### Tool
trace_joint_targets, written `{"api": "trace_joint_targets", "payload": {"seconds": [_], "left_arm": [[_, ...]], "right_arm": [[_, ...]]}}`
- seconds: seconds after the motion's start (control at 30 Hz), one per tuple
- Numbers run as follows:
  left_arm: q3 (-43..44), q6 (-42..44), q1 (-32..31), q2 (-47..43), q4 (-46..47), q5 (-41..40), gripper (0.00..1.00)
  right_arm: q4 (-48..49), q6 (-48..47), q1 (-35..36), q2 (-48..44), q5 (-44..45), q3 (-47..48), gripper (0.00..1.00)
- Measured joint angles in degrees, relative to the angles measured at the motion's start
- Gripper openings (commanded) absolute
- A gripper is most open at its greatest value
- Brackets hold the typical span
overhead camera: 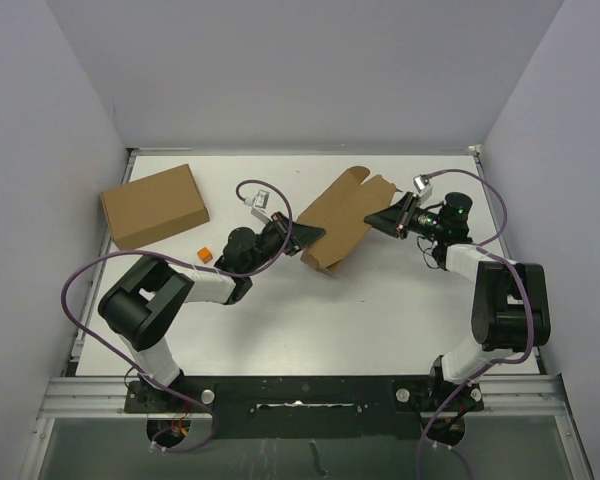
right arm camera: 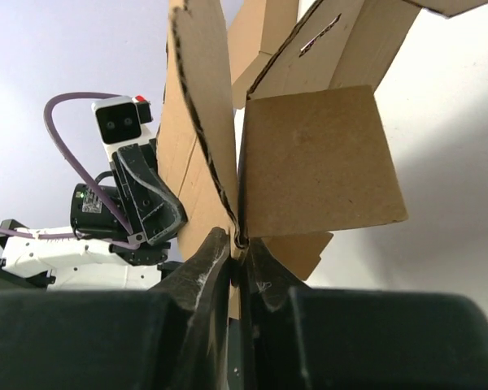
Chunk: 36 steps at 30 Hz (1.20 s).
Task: Fold the paper box
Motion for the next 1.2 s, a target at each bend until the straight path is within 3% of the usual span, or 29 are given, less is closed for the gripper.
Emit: {"api": "trace_joint_targets", "payload": {"seconds": [0.17, 0.2, 0.33, 0.47, 0.73, 0.93, 1.2], "left_arm": [[0.02, 0.20, 0.00, 0.00, -0.20, 0.17, 0.00], [0.02, 0.20, 0.00, 0.00, -0.20, 0.17, 0.00], [0.02, 0.17, 0.07, 0.00, 0.04, 0.50, 0.00], [0.33, 0.22, 0.59, -0.09, 2.14, 1.66, 0.00], [-0.26, 0.17, 3.63, -2.25, 1.86, 3.74, 0.00], [-3.30, -1.27, 8.26, -7.37, 1.79, 6.36, 0.00], [-7.32, -4.17, 14.58, -7.78, 1.36, 10.01, 0.00]], "right_arm": [[0.15, 0.26, -0.13, 0.00, -0.55, 0.00, 0.00], [0.15, 0.26, -0.13, 0.00, -0.59, 0.00, 0.06], [-0.02, -0.57, -0.13, 0.00, -0.66, 0.11, 0.46], [-0.37, -5.07, -0.07, 0.00, -2.43, 1.03, 0.61], [-3.39, -17.40, 0.24, -2.73, -7.85, 4.00, 0.66], [-21.84, -39.65, 0.24, -8.46, -8.96, 10.27, 0.66], [-36.81, -58.14, 0.24, -11.39, -8.28, 12.44, 0.66]]}}
